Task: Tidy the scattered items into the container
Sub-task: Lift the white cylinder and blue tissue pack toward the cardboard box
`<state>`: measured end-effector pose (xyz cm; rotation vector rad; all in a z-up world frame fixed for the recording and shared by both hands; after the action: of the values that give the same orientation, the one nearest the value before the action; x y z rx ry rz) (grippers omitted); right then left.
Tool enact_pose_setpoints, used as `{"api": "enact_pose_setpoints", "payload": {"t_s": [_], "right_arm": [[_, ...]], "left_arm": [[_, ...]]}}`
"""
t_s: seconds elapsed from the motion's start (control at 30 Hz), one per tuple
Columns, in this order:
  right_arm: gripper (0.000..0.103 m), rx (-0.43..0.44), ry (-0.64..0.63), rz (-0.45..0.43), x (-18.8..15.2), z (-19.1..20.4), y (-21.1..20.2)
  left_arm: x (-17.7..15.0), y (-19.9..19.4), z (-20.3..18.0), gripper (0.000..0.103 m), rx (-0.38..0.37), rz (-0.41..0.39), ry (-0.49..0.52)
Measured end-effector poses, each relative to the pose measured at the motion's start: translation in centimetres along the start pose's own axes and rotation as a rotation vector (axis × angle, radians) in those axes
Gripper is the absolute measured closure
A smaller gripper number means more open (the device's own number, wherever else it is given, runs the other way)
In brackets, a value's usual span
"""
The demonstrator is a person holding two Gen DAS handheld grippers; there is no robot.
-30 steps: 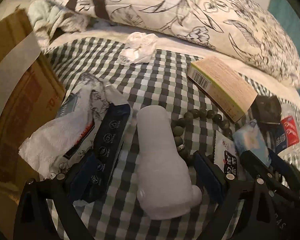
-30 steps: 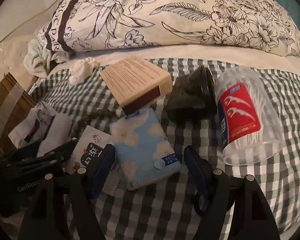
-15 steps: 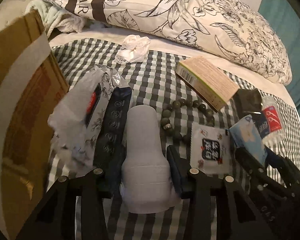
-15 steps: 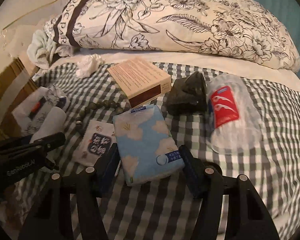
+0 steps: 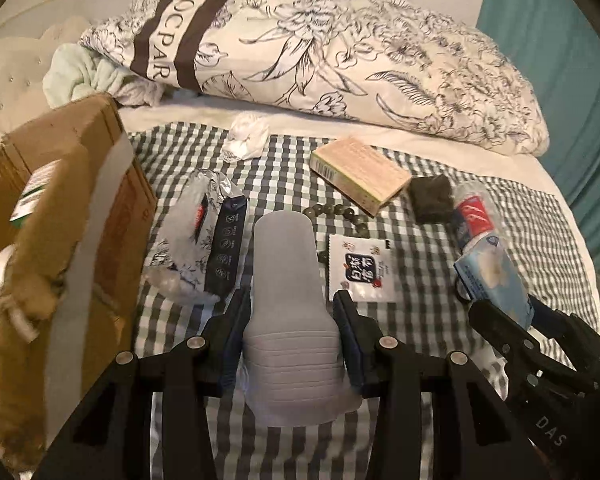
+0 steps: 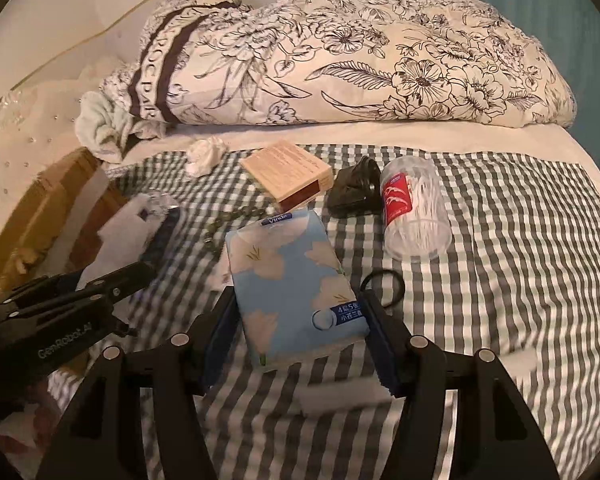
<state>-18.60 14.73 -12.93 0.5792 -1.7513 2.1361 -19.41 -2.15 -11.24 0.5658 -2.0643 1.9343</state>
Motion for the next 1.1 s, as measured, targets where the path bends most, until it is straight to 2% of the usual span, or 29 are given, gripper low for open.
{"api": "enact_pose_setpoints", "payload": {"t_s": [0.3, 0.5, 0.73, 0.97, 1.1], "right_arm": [[0.043, 0.025, -0.016, -0.077, -2.2, 3.0, -6.5], [0.043, 0.05, -0.037, -0.108, -3.7, 5.3, -10.2], [0.043, 0.039, -0.068, -0.161, -5.2, 7.9, -14.6], [0.043, 0.027, -0.113, -0.177, -6.1, 11.1, -17.0], [0.043, 0.04, -0.137, -0.186, -5.7, 14.0, -17.8]], "left_arm": [[-3.1, -5.7, 0.9, 0.059, -0.01, -0.05, -0.006], [-4.9, -10.2, 2.6, 0.059, -0.017, -0.111, -0.021], [-7.0, -14.0, 4.4, 0.059, -0.02, -0.157, -0.045], [-7.8, -17.5, 7.3, 0.059, -0.037, -0.193, -0.089], [-7.6, -19.3, 10.0, 0.059, -0.017, -0.2, -0.108]]}}
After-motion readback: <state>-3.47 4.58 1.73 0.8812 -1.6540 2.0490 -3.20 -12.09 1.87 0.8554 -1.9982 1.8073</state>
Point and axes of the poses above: each gripper's, at about its wrist camera, not at the fingertips, and y roughly the way its jaws point, z to its left, x to its top, the point moved 4 cm from there along y, roughly the way its jaws point, and after that the axes turned 9 degrees about z, right-handed, at the moved point
